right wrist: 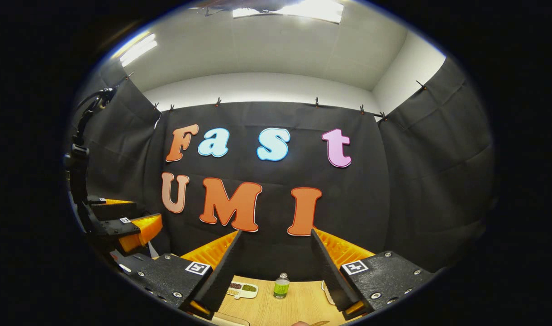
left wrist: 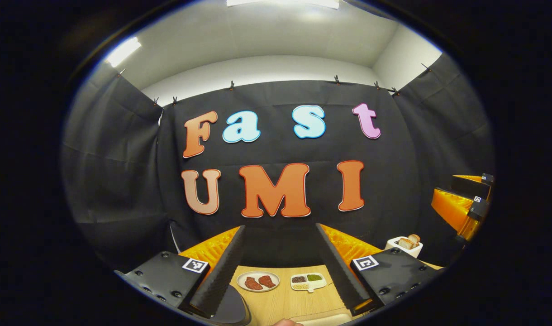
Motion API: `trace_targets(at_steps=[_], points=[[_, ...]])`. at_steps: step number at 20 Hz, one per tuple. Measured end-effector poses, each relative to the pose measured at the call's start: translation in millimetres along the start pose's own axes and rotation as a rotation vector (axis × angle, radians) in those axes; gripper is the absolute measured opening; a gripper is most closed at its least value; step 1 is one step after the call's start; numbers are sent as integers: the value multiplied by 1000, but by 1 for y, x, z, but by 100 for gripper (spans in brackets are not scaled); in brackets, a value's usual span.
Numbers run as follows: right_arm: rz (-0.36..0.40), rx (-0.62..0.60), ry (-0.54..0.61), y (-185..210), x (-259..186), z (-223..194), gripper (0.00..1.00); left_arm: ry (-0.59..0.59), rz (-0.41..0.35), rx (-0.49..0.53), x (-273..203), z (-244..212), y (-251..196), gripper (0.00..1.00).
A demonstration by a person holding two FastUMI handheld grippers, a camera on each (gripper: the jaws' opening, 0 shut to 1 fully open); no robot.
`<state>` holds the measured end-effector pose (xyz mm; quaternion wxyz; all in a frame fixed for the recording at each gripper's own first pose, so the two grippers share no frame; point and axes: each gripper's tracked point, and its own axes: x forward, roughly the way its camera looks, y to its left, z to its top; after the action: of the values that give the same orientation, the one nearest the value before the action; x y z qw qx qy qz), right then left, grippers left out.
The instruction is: Close the left gripper, press the button to open the rice cooker; take a wooden spoon from the chopstick holder with the right hand, scoop a spoonful of rice and pour it into the rice cooker, then put the wooden spoon back into the chopstick holder.
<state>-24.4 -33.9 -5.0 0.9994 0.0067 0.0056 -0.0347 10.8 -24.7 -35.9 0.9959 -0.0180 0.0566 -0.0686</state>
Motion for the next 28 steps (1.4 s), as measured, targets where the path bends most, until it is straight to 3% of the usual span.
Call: trace_targets(at_steps=[1,2,5,11,12,13,23,28], points=[[-6,1,5,-3,0,-2,90,3,19,12,3,-2,11,93],[-9,2,9,-5,1,-4,90,7,37,18,5,-2,21,100],[-27,-4,18,-13,1,-9,90,27,55,20,10,-5,40,100],[-42,-9,45,-20,2,-19,90,131,133,41,11,-31,83,36],[-43,-9,49,-21,2,-22,90,164,126,28,12,-39,84,12],[-44,-10,52,-21,2,-23,90,196,111,11,11,-46,83,5],[-39,-16,77,-25,0,-35,90,674,156,-15,-6,-152,124,8],[-44,-14,104,-29,-2,-43,90,902,170,-87,-27,-195,137,7]])
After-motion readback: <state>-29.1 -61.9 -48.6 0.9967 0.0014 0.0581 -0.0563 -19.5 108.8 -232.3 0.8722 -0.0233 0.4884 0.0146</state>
